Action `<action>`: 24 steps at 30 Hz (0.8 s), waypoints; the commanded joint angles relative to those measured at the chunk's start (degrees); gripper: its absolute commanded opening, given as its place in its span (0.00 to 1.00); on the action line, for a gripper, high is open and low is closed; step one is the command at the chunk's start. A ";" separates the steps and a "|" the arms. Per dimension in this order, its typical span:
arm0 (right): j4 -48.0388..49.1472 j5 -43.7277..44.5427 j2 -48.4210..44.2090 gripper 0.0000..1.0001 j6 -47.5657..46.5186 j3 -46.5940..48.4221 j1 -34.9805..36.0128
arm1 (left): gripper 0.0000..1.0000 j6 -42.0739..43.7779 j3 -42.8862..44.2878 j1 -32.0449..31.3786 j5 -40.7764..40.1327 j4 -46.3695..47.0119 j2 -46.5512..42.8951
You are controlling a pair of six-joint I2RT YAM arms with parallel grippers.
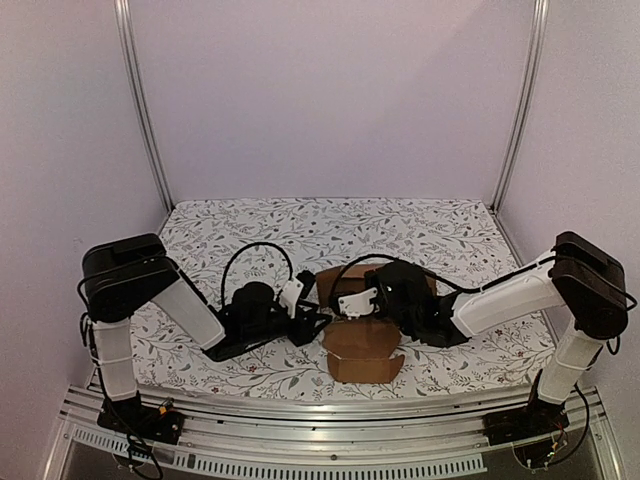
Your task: Fold the paper box
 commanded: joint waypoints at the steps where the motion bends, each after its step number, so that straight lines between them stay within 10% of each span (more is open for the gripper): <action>1: 14.09 -4.31 -1.29 0.00 -9.32 -2.75 0.37 | 0.52 -0.14 -4.11 0.33 1.78 2.52 -4.96; 24: 51.93 -10.70 6.22 0.00 -22.44 -12.36 5.58 | 0.54 1.61 -19.69 0.77 -3.29 0.06 -26.59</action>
